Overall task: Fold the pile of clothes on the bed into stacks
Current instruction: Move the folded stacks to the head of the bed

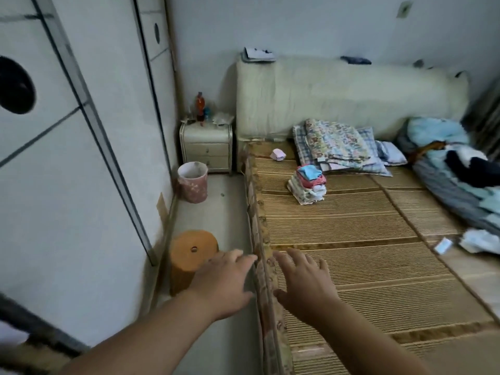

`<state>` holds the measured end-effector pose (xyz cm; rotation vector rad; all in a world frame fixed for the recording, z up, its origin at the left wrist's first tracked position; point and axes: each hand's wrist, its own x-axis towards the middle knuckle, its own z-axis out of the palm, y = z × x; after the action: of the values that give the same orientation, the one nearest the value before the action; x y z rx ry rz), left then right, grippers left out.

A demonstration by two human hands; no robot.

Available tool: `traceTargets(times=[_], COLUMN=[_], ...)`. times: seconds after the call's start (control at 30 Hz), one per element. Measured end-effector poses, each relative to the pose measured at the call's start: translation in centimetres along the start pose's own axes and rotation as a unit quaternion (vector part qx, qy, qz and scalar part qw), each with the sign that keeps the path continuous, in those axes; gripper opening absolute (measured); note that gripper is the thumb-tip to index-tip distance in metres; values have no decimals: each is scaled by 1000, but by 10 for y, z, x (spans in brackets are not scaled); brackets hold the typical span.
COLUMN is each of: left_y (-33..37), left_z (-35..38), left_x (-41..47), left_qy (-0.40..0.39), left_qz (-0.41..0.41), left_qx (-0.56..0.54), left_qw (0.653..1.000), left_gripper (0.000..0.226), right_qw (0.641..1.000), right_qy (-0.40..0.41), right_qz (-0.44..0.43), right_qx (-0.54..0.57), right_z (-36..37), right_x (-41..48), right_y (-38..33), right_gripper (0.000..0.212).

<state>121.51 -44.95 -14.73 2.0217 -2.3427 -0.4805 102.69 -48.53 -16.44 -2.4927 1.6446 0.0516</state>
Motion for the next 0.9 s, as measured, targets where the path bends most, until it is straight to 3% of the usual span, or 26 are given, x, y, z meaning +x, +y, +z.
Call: traceTargets(times=[0.4,0.6,0.9], left_y=[-76,-51,-5], left_z=[-49,-46,-58], left_x=[248,353,495], left_qy=[-76,-91,-83], left_qz=[127,174,182], left_qx=[74,59,44], left_qw=[986,979,979], left_gripper=[75,75,75], right_qw=[985,976,970], right_qy=[-37,-41,-59], right_qz=[166,212,234], right_qx=[17,32,24], right_z=[-12,-12,-35], right_x=[176,237,331], right_y=[48,102,220], right_gripper=[77,80,79])
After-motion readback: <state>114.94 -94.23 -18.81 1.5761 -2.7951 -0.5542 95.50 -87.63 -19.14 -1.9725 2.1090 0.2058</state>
